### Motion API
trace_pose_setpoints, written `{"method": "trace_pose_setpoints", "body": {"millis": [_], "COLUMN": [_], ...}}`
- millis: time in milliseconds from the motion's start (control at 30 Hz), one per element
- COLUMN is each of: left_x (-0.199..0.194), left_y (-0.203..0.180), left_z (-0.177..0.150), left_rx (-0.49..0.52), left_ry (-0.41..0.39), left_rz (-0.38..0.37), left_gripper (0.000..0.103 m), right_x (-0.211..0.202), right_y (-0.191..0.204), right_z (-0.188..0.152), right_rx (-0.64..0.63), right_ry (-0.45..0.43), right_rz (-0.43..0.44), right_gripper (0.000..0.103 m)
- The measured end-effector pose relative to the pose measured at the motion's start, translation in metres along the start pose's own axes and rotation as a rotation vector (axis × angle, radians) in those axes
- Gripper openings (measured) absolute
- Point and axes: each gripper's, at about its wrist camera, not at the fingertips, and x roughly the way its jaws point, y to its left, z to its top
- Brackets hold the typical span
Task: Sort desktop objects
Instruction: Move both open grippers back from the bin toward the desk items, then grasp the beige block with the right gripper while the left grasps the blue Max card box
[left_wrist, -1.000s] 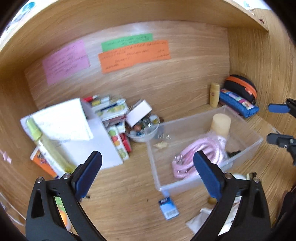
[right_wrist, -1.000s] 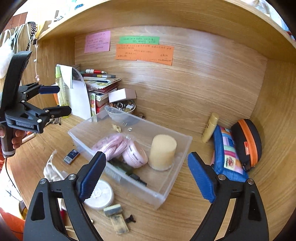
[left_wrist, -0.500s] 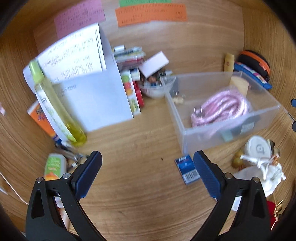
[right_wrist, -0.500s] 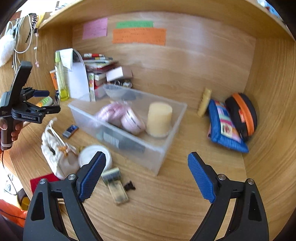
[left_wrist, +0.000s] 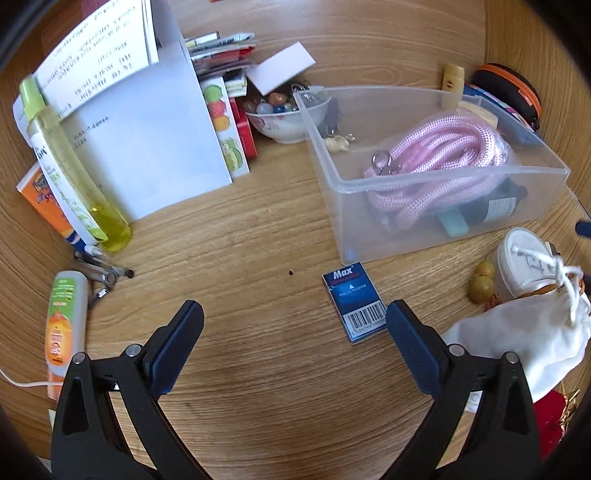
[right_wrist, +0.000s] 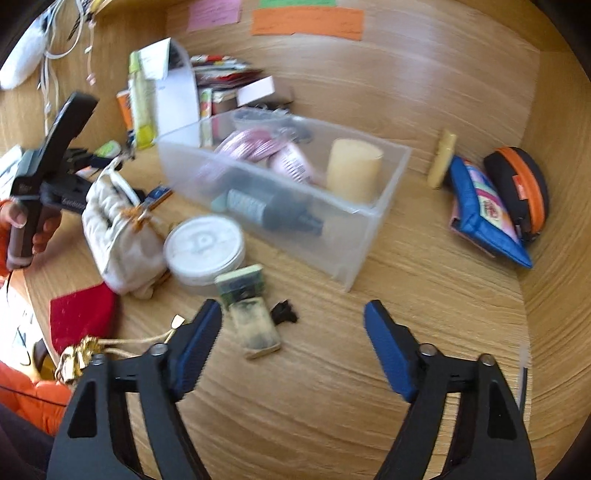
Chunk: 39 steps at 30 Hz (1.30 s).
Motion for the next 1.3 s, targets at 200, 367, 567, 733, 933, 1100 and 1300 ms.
{"method": "trace_pose_setpoints", "body": {"millis": [200, 367, 567, 733, 933, 1100, 1300], "left_x": [0.008, 0.005, 0.010, 0.018, 0.022, 0.018, 0.015], "left_y": [0.003, 0.007, 0.014, 0.007, 0.005, 0.000, -0.007], "left_z": [0.001, 0.003, 0.003, 0.009, 0.012, 0.008, 0.002], "left_rx": [-0.036, -0.033, -0.061, -0.064, -0.082, -0.075, -0.004], "left_ry": [0.003, -0.004, 0.025, 0.042, 0.056, 0.055, 0.064], "left_rz": [-0.015, -0.003, -0.032, -0.049, -0.080, -0.117, -0.136], "left_gripper": [0.100, 0.100, 0.100, 0.100, 0.100, 0.100, 0.100], "right_x": [0.012, 0.020, 0.025, 0.028, 0.027, 0.025, 0.025], "right_y": [0.012, 0.018, 0.015, 0.014, 0.016, 0.012, 0.012], "right_z": [-0.005, -0.005, -0.002, 0.003, 0.002, -0.002, -0.005], "right_rx": [-0.027, -0.052, -0.049, -0.037, -0.046, -0.037, -0.041], "right_ry": [0.056, 0.088, 0.097, 0.099, 0.090, 0.086, 0.085], "right_rz": [0.081, 0.096, 0.114, 0.122, 0.126, 0.130, 0.137], "right_gripper": [0.046, 0.040, 0.032, 0.033, 0.028, 0.024, 0.022]}}
